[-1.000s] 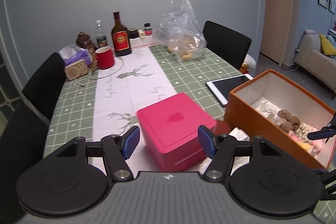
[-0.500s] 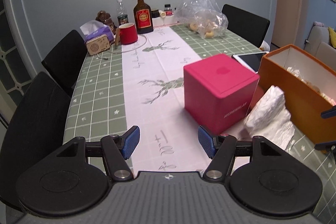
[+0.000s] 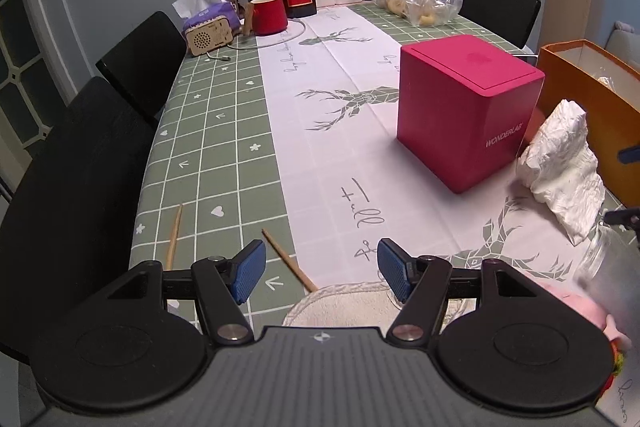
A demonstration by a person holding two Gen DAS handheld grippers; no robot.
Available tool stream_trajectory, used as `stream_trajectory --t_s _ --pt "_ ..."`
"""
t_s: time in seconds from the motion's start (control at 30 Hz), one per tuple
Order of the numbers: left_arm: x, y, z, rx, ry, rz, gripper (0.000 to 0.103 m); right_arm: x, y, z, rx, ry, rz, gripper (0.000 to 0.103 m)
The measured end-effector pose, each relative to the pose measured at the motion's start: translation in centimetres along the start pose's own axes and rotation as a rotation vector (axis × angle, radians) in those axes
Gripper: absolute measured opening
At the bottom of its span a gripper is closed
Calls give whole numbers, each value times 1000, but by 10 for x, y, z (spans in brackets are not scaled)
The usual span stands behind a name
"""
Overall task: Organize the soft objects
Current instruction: 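Grasp the white crinkled cloth with the right tool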
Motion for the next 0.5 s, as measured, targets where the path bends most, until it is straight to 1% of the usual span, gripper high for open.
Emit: stream_trajectory --t_s 0.07,0.17,0.23,0.3,0.37,0.43,0.5 --pt "0 1 0 8 12 0 76 -9 -4 1 -38 7 18 70" --pt "-1 1 1 14 24 -5 76 -19 -10 -1 -80 7 38 76" --pt "-3 2 0 11 27 -10 76 -26 -14 0 -103 32 50 83" --pt "-5 3 -1 10 27 -15 76 -29 -20 2 -132 49 70 85" --pt "-6 4 -2 12 27 -17 76 -34 -26 5 -177 58 85 92" --pt "-6 3 -3 13 27 -17 76 -41 -30 8 -226 46 88 94" --pt "-5 3 -3 14 29 -15 76 -50 -31 8 -264 28 70 94"
Point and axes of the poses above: each gripper's, at about its wrist camera, not at the fingertips, and x roughly against the way its jaws point, z to its right, y to its underside, the point moved 10 cm from there along -x, roughly the way its jaws point, and after that the axes turned 4 degrees about x, right-handed, at the moved point
